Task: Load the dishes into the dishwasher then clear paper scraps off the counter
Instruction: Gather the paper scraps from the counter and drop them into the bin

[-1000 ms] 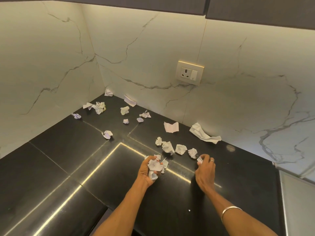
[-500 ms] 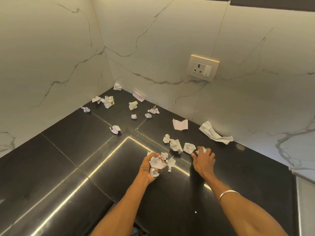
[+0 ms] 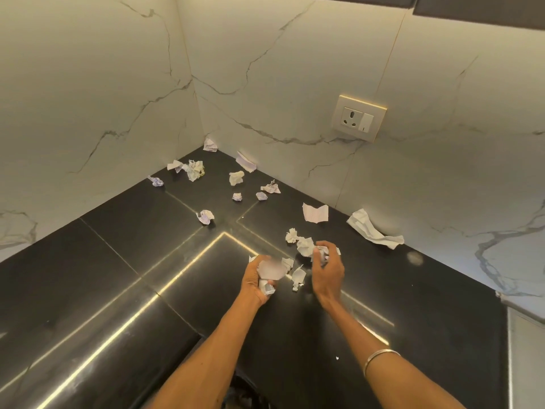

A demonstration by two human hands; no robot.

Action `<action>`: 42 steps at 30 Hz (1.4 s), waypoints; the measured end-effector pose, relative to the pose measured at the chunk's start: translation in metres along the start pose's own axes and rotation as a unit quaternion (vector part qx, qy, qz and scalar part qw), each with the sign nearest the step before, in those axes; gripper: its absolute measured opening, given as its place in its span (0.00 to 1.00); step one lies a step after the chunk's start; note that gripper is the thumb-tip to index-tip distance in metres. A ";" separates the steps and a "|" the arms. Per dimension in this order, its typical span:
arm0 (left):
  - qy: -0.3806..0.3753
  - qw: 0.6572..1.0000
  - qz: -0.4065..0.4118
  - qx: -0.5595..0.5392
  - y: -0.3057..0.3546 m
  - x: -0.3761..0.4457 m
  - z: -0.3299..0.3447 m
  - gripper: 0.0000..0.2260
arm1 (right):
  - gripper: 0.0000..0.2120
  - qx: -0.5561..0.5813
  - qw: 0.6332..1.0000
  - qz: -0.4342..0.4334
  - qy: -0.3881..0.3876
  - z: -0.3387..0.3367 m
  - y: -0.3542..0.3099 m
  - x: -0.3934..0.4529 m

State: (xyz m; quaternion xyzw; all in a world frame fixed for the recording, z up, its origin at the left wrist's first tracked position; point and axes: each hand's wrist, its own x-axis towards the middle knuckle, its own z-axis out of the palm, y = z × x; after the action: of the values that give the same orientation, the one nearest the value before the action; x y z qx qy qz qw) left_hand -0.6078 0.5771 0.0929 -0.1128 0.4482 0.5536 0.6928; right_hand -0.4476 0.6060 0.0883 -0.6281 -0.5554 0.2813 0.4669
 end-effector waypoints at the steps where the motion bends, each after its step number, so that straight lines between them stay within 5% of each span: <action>1: 0.004 1.000 0.014 -0.010 0.001 -0.001 0.002 0.05 | 0.07 0.024 1.000 -0.008 -0.014 0.008 -0.008 -0.007; 5: 0.013 0.997 0.072 -0.026 0.005 -0.006 -0.005 0.06 | 0.07 0.102 0.993 0.022 -0.061 0.048 -0.034 -0.043; 9: 0.067 0.990 0.116 -0.031 0.010 -0.003 -0.037 0.16 | 0.06 0.190 0.972 0.133 -0.030 0.075 -0.057 -0.078; 17: 0.125 0.973 0.195 0.023 -0.002 -0.073 -0.097 0.07 | 0.06 0.221 0.957 0.187 -0.012 0.105 -0.080 -0.168; 24: 0.084 0.980 0.177 0.019 -0.022 -0.109 -0.183 0.08 | 0.10 0.243 0.940 0.239 0.012 0.111 -0.082 -0.262; 31: 0.146 0.971 0.179 0.054 -0.063 -0.145 -0.248 0.05 | 0.12 0.245 0.922 0.301 0.002 0.098 -0.055 -0.352; 42: 0.179 0.976 0.103 0.073 -0.130 -0.138 -0.276 0.16 | 0.10 0.217 0.906 0.362 0.022 0.064 -0.006 -0.388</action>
State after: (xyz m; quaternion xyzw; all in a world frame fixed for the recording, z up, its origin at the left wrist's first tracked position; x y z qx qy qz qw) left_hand -0.6296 0.2579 -0.0068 -0.1123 0.6134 0.5581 0.5474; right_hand -0.5938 0.2510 0.0038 -0.6753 -0.2047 0.5305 0.4697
